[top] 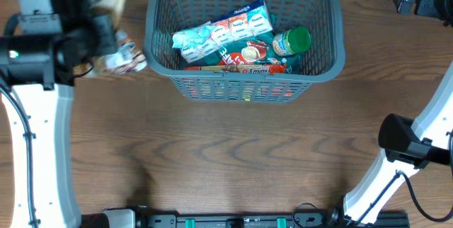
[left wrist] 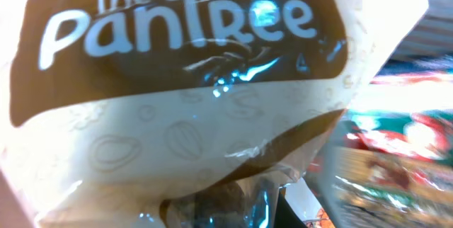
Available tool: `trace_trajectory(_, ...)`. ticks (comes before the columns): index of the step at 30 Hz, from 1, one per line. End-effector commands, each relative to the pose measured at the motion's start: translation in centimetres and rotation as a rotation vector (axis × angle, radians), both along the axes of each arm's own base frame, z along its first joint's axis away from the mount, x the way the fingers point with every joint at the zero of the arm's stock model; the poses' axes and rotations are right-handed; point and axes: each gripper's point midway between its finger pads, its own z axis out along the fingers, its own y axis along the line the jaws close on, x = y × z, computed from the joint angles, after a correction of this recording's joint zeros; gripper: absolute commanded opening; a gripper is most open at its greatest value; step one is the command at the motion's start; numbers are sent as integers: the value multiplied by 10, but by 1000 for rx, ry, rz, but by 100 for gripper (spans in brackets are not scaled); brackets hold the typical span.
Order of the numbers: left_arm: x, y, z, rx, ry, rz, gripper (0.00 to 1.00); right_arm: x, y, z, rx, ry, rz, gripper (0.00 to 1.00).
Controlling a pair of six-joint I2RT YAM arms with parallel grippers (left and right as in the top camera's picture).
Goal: Pack container
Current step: 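Lift the bread bag and lower it into the basket with the left gripper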
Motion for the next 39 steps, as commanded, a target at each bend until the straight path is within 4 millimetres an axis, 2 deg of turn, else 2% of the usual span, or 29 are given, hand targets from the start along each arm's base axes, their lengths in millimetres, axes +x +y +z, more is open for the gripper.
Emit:
trace_trajectory(1, 3, -49, 38, 168, -140, -306, 6, 1, -3, -3, -8, 8, 4, 99)
trace_trajectory(5, 6, -110, 58, 347, -294, -607, 6, 1, -3, -3, -9, 9, 4, 99)
trace_trajectory(9, 17, -153, 56, 475, -376, -800, 6, 1, -3, -3, -18, 11, 16, 99)
trace_trajectory(13, 40, -183, 21, 594, -360, -964, 5, 1, -3, -3, -17, 11, 16, 99)
trace_trajectory(17, 62, -208, -33, 650, -286, -1109, 6, 1, -3, -3, -18, 11, 16, 99)
trace_trajectory(22, 79, -230, -109, 623, -143, -1198, 6, 1, -3, -3, -18, 11, 16, 99)
trace_trajectory(25, 80, -239, -134, 615, -94, -1229, 6, 1, -3, -3, -17, 12, 16, 99)
trace_trajectory(31, 68, -256, -148, 607, -66, -1277, 6, 2, -3, -3, -17, 12, 16, 99)
trace_trajectory(35, 58, -259, -154, 602, -32, -1303, 7, 2, -4, -5, -17, 14, 16, 99)
trace_trajectory(36, 56, -259, -155, 598, -22, -1304, 11, 2, -4, -5, -17, 14, 16, 99)
trace_trajectory(39, 53, -257, -158, 571, 6, -1277, 43, 2, -4, -5, -17, 14, 16, 99)
